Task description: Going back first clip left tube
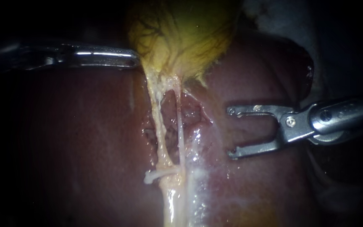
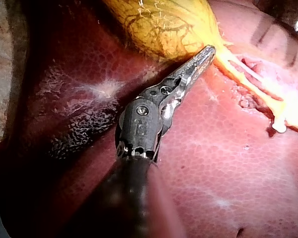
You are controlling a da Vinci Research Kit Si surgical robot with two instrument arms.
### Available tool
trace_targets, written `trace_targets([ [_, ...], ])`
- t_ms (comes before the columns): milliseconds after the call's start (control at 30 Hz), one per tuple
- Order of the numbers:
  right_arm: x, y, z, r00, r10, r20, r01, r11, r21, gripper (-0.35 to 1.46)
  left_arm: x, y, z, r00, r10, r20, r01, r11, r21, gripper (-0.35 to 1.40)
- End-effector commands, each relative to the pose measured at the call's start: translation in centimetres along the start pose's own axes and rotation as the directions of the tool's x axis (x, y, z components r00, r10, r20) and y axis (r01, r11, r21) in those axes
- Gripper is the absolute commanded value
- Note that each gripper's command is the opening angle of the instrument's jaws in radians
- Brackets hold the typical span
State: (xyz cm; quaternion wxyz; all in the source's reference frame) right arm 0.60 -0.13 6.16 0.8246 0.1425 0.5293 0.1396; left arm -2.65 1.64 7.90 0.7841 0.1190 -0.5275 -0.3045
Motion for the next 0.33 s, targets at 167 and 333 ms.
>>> trace_targets([
  [167,0.0,-0.01,0.0,1.0,0.0,-0.001,0.0,1.0,0.006,0.6,0.01,0.01,-0.02,1.0,0.001,-0.001,-0.001,1.0,-0.002,-0.35],
  [333,0.0,-0.02,0.04,1.0,-0.002,0.0,0.002,0.999,0.038,0.6,0.0,0.01,-0.05,1.0,0.0,-0.001,0.0,1.0,0.0,-0.35],
])
